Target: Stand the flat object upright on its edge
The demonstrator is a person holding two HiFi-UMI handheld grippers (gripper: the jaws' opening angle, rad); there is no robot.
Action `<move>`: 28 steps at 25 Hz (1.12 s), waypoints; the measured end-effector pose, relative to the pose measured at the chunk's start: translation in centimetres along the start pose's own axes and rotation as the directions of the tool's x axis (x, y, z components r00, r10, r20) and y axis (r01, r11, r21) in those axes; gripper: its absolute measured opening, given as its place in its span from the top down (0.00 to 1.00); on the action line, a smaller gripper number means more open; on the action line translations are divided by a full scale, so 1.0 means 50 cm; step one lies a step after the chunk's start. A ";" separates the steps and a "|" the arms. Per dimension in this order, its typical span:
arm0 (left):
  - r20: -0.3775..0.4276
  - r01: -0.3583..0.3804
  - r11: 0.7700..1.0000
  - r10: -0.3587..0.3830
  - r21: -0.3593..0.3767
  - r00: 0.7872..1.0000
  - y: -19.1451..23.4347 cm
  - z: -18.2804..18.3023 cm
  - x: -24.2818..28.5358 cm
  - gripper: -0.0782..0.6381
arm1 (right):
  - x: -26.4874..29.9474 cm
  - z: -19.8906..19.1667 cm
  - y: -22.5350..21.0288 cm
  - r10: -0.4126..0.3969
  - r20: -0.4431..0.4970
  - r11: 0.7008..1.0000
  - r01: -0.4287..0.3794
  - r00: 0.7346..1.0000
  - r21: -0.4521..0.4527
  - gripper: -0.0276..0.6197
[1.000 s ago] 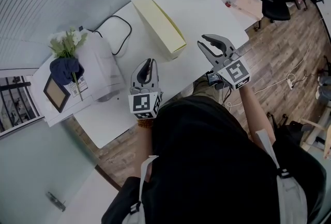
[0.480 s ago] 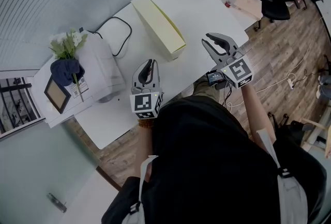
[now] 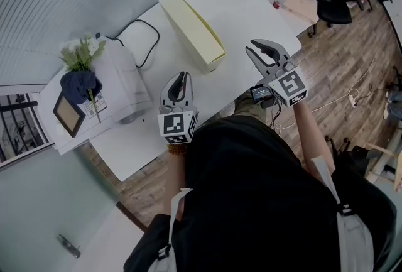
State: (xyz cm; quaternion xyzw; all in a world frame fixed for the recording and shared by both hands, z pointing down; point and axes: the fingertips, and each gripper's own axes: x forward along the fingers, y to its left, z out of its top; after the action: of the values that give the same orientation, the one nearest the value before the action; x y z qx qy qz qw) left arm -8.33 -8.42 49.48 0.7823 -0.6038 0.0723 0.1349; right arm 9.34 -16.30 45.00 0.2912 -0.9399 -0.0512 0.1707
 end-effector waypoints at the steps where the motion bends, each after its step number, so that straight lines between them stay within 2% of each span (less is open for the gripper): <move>1: 0.000 0.000 1.000 0.000 0.000 1.000 0.001 0.000 0.000 0.84 | -0.001 0.001 -0.002 -0.004 -0.001 1.000 0.004 1.000 0.002 0.85; 12: -0.010 0.004 1.000 -0.004 -0.002 1.000 -0.003 -0.006 0.001 0.84 | -0.015 -0.009 -0.024 -0.037 -0.010 0.999 0.037 0.999 -0.001 0.85; 28: -0.026 0.012 1.000 -0.012 -0.003 1.000 -0.007 -0.016 0.004 0.84 | -0.013 -0.020 -0.013 -0.027 -0.030 0.999 0.026 0.999 -0.024 0.86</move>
State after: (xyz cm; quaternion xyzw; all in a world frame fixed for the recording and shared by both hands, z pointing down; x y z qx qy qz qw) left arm -7.88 -8.30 50.23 0.7847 -0.5974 0.0808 0.1441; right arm 10.54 -16.48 45.60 0.3022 -0.9327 -0.0603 0.1875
